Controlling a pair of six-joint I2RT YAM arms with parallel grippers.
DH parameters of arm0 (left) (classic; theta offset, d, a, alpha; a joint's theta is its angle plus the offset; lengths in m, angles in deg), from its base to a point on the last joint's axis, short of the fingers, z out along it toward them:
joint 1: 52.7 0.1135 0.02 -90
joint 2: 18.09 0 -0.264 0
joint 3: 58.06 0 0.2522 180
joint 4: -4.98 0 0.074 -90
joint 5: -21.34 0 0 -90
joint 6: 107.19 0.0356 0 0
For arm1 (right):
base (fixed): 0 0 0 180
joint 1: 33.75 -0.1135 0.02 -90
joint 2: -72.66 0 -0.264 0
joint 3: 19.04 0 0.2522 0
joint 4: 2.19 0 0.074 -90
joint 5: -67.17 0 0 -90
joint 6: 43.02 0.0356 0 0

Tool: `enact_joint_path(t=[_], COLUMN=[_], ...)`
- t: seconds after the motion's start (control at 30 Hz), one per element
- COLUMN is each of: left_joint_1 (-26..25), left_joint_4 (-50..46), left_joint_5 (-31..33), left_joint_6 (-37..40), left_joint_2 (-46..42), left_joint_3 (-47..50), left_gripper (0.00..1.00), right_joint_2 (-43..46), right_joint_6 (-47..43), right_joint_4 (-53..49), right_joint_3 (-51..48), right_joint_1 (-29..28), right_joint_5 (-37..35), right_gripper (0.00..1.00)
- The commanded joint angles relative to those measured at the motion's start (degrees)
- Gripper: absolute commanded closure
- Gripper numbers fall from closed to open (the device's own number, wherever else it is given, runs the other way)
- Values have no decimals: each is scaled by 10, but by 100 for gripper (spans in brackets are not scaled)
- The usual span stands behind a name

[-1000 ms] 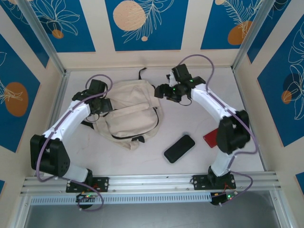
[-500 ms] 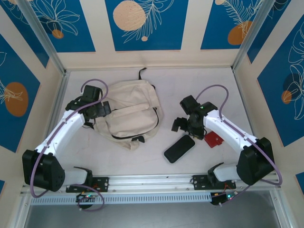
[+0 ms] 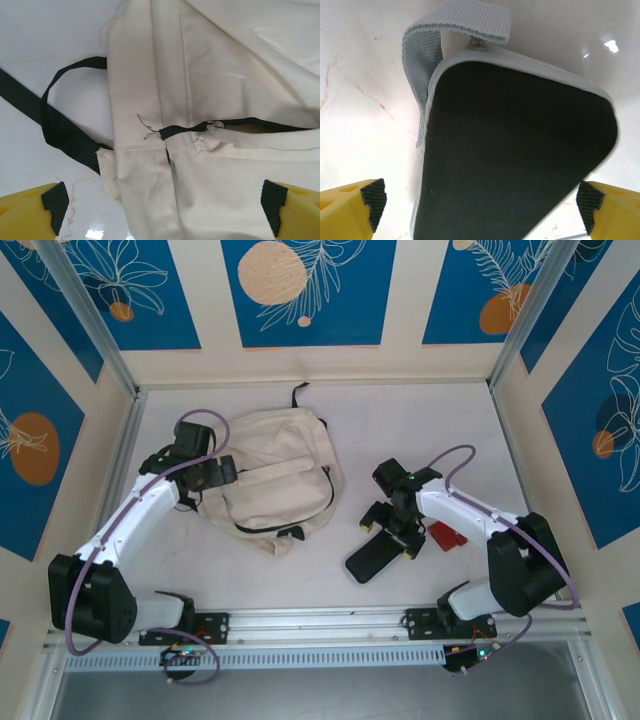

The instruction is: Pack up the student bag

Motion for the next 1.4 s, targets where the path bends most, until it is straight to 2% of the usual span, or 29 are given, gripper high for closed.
enact_joint_path(t=[0.0,0.2,0.37,0.57,0.67,0.83,1.0,1.2,1.37], left_joint_1=[8,8,7,-12,-52,-159,-265,-346,-367], left_joint_4=[9,10,21,73,98,157,275,410,433], left_joint_5=[-39,-79,-134,-234,-248,-257,-267,-243,-220], left_joint_6=[6,0,-3,-22,-28,-39,-55,-68,-59], left_joint_2=[-2,8,16,17,20,47,73,84,140], left_joint_3=[-1,-6,-7,15,21,22,41,71,49], left_gripper=[0,0,0,0,0,0,0,0,1], right_joint_2=[-26,-57,-69,-60,-61,-66,-76,-101,-96], right_joint_6=[31,22,1,-35,-45,-60,-71,-68,-58], right_joint_4=[21,49,63,74,91,124,152,180,195], right_joint_3=[-4,-11,-4,30,48,79,114,140,147], right_joint_1=[-1,13,21,34,50,81,113,145,156], right_joint_5=[17,23,14,6,32,97,151,223,252], right_gripper=[1,1,20,31,31,31,31,31,33])
